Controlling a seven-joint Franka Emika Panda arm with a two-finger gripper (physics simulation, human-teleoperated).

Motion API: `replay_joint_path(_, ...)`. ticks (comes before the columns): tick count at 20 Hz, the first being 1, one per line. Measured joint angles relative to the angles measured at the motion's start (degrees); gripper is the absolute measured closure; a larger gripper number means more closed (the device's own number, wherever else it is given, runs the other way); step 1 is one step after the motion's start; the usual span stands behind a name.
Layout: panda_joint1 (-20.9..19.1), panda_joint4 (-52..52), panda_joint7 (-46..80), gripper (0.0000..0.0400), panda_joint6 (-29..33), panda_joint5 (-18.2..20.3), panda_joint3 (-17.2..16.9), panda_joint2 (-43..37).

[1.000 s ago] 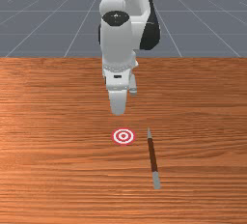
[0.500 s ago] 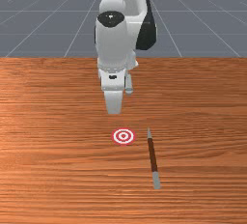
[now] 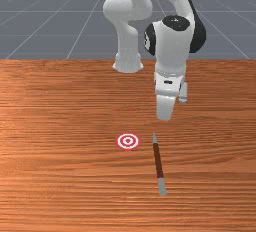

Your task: Pick up the pen and put it to the marker

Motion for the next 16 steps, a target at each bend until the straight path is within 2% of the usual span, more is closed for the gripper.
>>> replay_joint_path(4,2.23,3.45,-5.66,0.04,-2.64,-1.31,2.84,1.92)
replay_joint_path(9,2.59,2.73,-6.37,0.04,-0.99,-1.86,3.05,1.9)
replay_joint_path(12,3.5,4.67,-4.25,0.04,-2.33,-3.15,2.08,3.01)
replay_joint_path(14,3.7,5.3,-2.41,0.04,-2.11,-1.84,2.43,3.46)
replay_joint_path(16,5.63,7.57,2.28,0.04,-3.0,-1.69,2.24,4.8)
